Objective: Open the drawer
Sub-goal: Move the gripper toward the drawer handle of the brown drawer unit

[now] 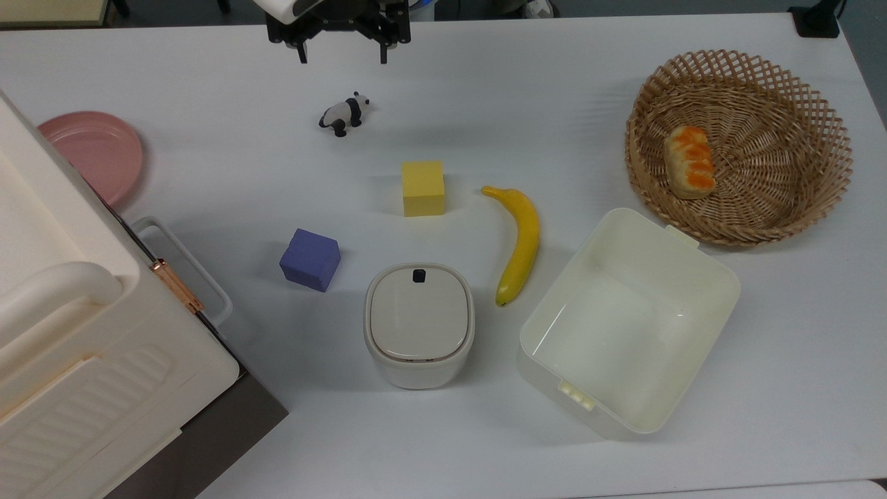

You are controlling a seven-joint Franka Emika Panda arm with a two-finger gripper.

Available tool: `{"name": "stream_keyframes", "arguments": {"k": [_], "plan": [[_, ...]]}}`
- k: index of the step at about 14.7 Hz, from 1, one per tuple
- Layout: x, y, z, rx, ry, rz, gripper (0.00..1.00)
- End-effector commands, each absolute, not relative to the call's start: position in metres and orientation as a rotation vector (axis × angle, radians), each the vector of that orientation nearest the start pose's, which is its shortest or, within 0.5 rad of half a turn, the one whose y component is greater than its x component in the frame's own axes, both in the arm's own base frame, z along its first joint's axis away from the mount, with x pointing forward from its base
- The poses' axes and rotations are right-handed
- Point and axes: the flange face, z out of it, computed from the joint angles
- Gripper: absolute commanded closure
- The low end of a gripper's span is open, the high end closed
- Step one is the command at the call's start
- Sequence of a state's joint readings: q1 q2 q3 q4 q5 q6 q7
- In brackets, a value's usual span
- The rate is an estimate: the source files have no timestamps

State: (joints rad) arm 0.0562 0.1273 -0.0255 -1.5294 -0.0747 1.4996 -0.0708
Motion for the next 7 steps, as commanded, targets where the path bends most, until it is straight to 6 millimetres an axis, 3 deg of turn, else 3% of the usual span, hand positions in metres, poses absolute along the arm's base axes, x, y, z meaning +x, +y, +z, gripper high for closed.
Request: {"name": "stream_keyframes", "arguments": {"k": [1,7], "plan": [[0.596,0.007,0.562,-3.166,-0.444,0.187,0.03],[0.632,-0.047,0.568,-3.144,-0.855,-0.176,0.07]]}}
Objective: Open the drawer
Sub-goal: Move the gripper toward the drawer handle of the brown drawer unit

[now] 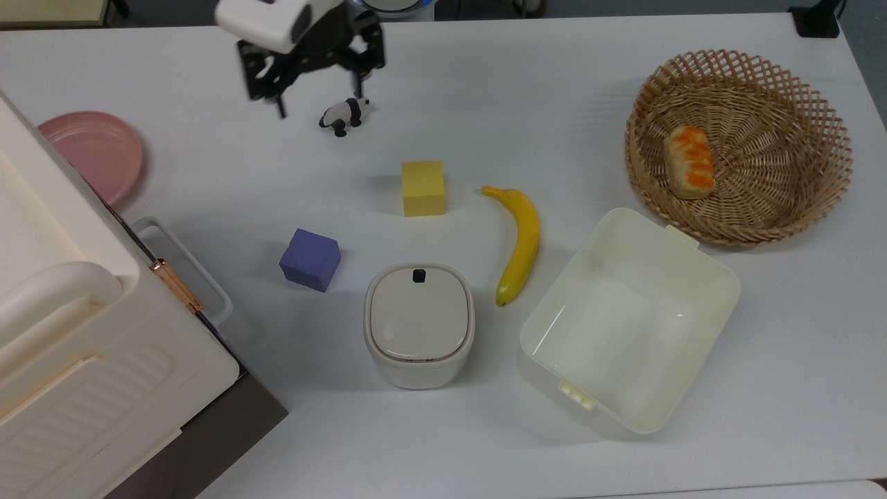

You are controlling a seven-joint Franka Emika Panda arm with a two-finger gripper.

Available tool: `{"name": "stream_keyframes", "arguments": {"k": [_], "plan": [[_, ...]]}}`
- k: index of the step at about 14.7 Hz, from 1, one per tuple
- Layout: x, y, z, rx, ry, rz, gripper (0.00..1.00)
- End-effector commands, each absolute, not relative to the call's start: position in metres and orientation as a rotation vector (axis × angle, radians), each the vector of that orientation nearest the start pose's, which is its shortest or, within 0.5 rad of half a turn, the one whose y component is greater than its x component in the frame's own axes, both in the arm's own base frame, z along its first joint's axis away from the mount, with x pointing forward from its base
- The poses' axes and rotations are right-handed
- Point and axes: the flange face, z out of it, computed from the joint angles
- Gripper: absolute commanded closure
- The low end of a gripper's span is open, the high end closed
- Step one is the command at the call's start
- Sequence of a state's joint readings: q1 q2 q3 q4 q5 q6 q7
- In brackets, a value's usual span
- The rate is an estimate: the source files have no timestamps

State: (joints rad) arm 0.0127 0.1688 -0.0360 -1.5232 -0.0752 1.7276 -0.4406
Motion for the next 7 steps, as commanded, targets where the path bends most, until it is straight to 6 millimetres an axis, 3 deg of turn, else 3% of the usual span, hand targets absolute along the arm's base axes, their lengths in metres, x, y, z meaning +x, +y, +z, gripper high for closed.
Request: {"name": "stream_keyframes", "arguments": {"k": [1,4,7], "plan": [[0.638,-0.058,0.566,-3.154,-0.943,-0.218,0.07],[0.657,-0.069,0.546,-3.199,-1.031,-0.281,0.09],[0.681,-0.091,0.512,-3.281,-1.079,-0.335,0.14]]}}
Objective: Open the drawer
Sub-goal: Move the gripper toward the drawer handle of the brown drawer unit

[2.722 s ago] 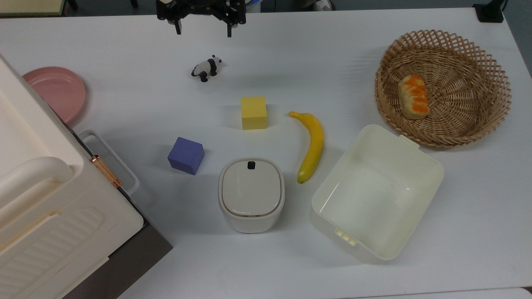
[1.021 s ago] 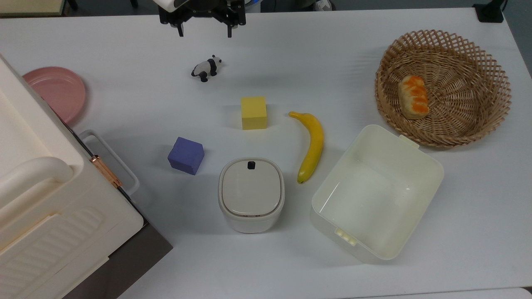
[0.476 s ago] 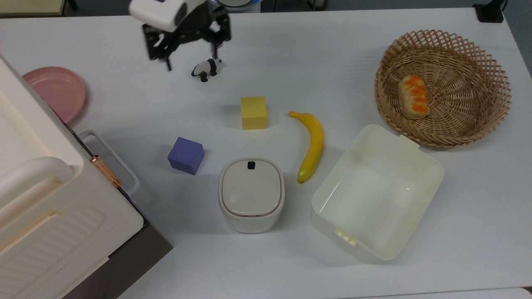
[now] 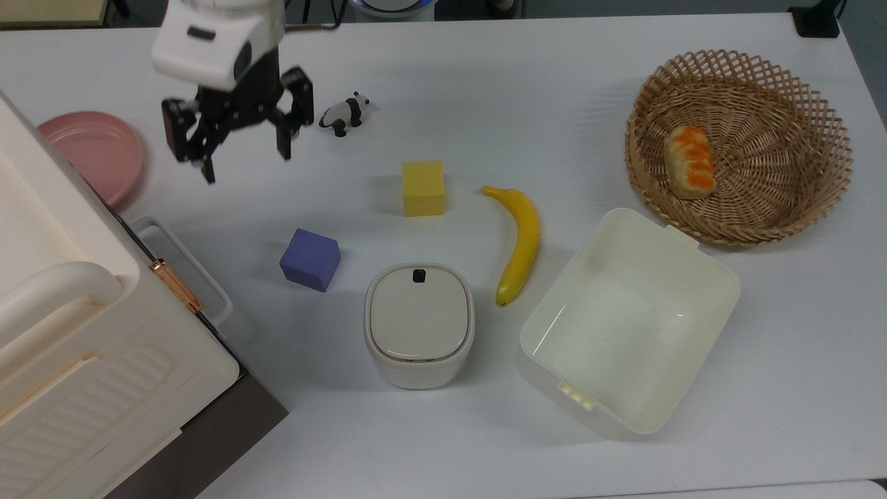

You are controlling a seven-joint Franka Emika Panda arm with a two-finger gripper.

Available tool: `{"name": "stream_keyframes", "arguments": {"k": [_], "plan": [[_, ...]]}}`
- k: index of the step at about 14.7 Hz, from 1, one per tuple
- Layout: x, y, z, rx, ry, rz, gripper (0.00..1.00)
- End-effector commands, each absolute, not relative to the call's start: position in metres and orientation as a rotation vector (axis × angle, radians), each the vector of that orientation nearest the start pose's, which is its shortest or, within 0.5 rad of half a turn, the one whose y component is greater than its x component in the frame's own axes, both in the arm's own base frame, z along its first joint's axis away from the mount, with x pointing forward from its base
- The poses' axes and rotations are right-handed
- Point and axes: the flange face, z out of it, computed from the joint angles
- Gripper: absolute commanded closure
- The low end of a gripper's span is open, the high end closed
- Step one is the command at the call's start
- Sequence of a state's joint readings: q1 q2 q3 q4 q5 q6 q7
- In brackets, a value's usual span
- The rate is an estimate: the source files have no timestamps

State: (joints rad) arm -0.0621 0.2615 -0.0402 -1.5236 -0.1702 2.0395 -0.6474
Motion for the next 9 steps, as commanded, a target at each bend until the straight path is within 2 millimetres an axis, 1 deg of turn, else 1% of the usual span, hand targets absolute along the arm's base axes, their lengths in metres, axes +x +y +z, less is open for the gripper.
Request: {"name": "stream_keyframes", "arguments": {"k": [1,3,4,7,9], "plan": [[0.686,-0.094,0.503,-3.29,-1.09,-0.349,0.17],[0.692,-0.103,0.493,-3.309,-1.09,-0.382,0.18],[0.695,-0.109,0.487,-3.322,-1.097,-0.401,0.22],[0.702,-0.113,0.468,-3.335,-1.129,-0.383,0.22],[0.704,-0.116,0.457,-3.347,-1.159,-0.354,0.28]]}}
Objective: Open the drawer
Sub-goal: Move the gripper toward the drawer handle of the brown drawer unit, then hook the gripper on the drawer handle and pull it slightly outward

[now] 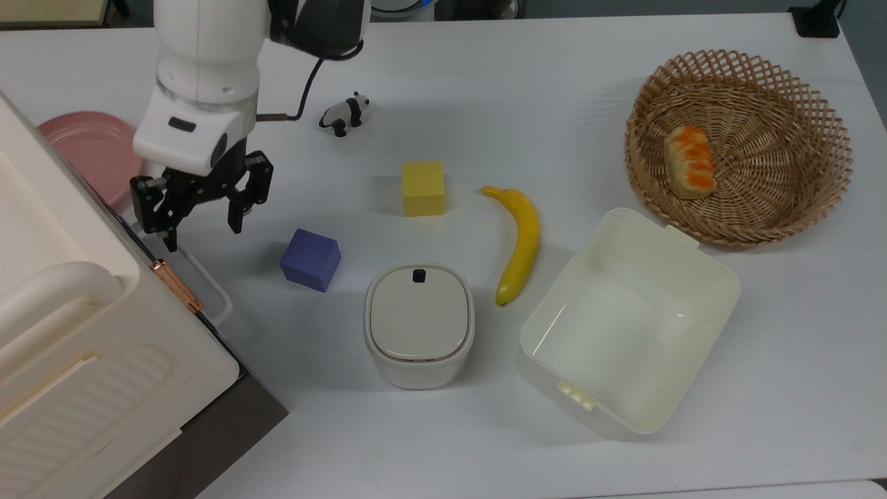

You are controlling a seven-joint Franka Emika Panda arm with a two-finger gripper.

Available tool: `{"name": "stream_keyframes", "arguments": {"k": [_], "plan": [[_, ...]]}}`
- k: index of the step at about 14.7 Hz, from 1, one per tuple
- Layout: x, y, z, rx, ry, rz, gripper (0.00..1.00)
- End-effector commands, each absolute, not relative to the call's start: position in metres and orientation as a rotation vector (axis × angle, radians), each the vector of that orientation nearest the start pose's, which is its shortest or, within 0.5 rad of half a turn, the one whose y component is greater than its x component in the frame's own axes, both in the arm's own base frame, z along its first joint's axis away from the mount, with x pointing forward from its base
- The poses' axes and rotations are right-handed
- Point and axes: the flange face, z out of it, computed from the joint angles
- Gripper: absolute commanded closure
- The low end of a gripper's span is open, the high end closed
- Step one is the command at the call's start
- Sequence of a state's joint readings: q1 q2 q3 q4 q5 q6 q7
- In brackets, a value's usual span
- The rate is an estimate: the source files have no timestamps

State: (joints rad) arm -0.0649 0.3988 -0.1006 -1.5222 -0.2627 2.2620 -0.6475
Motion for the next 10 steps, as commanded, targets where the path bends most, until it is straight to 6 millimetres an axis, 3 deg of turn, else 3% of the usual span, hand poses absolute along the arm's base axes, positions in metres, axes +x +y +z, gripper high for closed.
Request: {"name": "stream_keyframes", "arguments": {"k": [1,4,10], "plan": [[0.707,-0.116,0.45,-3.348,-1.17,-0.356,0.31],[0.711,-0.127,0.441,-3.365,-1.172,-0.393,0.36],[0.713,-0.119,0.433,-3.372,-1.238,-0.369,0.62]]}}
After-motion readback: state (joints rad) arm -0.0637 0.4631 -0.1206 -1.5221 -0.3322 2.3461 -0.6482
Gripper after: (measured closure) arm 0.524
